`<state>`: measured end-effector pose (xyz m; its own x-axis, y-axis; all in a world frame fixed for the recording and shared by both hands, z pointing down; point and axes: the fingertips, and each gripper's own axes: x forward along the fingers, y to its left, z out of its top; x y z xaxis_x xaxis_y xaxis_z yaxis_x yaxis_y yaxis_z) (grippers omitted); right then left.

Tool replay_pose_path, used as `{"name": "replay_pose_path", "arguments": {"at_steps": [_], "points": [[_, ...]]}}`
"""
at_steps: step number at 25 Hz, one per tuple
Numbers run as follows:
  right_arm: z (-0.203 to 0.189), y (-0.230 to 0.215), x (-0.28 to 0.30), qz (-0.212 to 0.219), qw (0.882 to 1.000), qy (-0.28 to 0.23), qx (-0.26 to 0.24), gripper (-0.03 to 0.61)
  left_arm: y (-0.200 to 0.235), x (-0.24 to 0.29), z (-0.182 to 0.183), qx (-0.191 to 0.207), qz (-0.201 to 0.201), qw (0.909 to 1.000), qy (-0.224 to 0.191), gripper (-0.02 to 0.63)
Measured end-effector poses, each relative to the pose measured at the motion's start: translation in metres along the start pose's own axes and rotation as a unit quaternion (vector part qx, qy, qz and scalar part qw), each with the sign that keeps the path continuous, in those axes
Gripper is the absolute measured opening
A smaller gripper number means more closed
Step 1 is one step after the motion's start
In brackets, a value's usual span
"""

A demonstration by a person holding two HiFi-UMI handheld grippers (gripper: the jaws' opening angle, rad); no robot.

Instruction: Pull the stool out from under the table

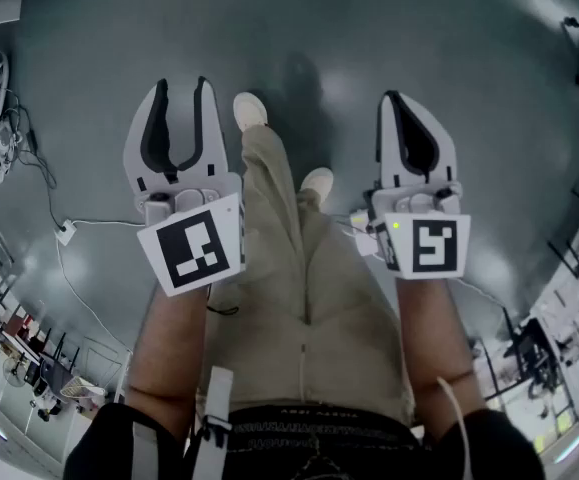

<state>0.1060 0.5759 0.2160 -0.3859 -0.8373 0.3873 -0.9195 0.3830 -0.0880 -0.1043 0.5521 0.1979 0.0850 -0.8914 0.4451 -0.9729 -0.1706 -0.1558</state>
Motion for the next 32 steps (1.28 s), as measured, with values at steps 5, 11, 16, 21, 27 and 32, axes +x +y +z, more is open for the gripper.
{"name": "replay_pose_path", "arguments": {"at_steps": [5,11,16,21,27,32], "points": [[-0.007,-0.018,0.032,-0.001,1.0,-0.002,-0.015,0.003,-0.009,0.03,-0.025,0.006,-0.031,0.999,0.033,0.184],[-0.006,-0.02,0.072,-0.003,0.999,0.005,-0.038,0.007,-0.004,0.07,-0.033,0.026,-0.059,0.9969,0.045,0.213],[-0.014,-0.017,0.117,0.023,0.999,0.035,-0.009,0.208,0.008,0.11,-0.023,0.051,-0.084,0.994,0.048,0.229],[0.0,-0.01,0.157,0.02,0.999,0.042,0.0,0.239,0.026,0.148,-0.014,0.06,-0.099,0.9922,0.047,0.231],[0.04,-0.015,0.196,0.01,0.999,0.036,0.01,0.249,0.051,0.189,0.01,0.058,-0.106,0.9917,0.044,0.238],[0.066,-0.027,0.209,0.0,1.0,0.03,0.001,0.251,0.061,0.208,0.019,0.068,-0.119,0.9898,0.041,0.242]]}}
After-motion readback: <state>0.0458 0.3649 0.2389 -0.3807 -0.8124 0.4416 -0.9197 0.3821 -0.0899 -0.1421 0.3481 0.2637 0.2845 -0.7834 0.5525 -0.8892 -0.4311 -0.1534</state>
